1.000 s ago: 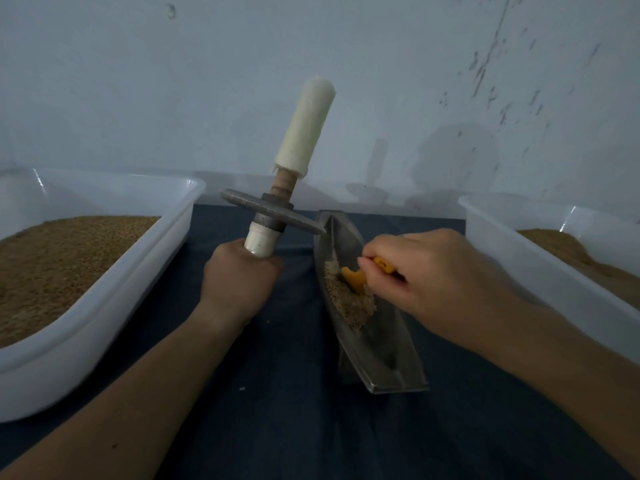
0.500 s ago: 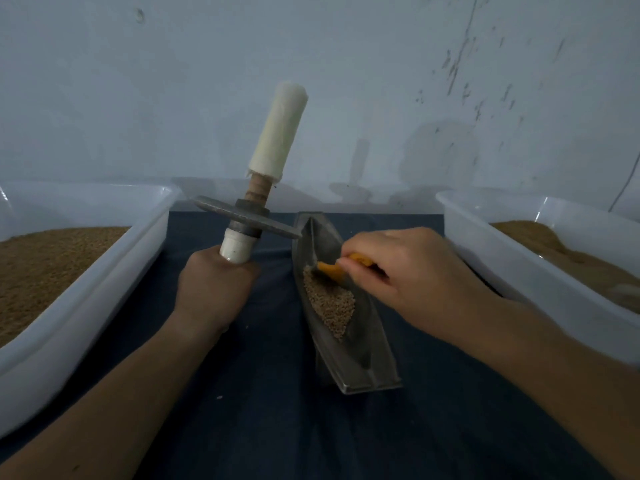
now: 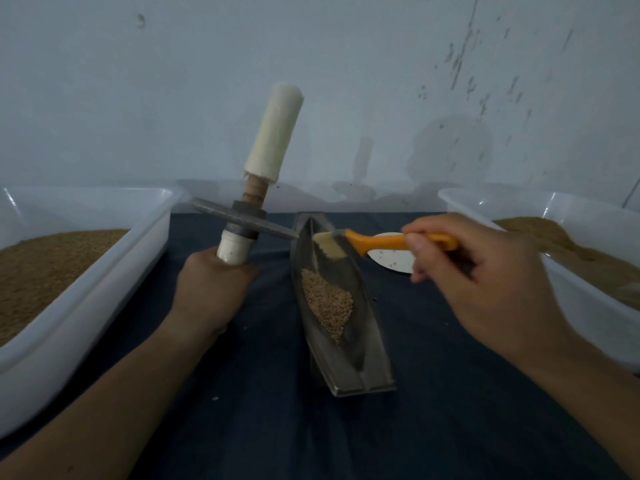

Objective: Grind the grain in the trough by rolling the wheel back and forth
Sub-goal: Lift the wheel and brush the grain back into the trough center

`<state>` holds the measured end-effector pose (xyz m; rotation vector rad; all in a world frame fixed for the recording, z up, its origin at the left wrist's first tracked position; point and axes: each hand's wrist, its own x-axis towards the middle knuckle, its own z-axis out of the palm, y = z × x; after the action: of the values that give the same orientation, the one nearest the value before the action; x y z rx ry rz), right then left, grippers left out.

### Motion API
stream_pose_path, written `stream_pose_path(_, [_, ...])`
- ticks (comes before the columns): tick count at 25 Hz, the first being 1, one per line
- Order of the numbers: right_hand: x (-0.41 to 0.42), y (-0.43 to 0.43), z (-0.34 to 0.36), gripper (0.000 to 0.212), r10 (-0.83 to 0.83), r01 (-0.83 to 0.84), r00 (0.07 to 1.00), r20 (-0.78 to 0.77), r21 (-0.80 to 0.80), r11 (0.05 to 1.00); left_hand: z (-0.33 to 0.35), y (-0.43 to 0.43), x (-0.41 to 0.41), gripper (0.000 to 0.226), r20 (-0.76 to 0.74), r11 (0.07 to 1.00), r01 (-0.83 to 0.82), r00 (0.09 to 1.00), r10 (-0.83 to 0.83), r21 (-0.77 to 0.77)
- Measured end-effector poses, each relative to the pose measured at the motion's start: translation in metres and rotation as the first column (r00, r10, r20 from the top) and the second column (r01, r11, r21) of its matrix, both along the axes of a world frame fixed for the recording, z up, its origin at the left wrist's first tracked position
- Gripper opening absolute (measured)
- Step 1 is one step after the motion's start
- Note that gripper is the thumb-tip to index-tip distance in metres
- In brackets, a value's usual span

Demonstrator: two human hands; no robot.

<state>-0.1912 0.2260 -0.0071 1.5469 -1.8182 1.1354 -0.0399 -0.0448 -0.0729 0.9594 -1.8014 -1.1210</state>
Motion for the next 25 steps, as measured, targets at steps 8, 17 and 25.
stream_pose_path(8, [-0.016,0.003,-0.018,0.019,0.115,-0.108,0.925,0.362,-0.039,0.993,0.001,0.0,0.001,0.013,-0.004,1.0,0.01,1.0,-0.009,0.009])
stream_pose_path(17, [-0.064,0.01,-0.021,0.026,-0.165,0.169,0.972,0.168,-0.01,0.986,0.001,0.001,0.001,0.012,0.009,1.0,0.008,1.0,-0.008,0.002])
stream_pose_path(25, [-0.094,-0.001,-0.068,0.038,-0.458,0.469,0.881,-0.121,0.348,0.812,0.0,0.001,0.0,0.013,0.024,1.0,0.009,1.0,-0.009,-0.009])
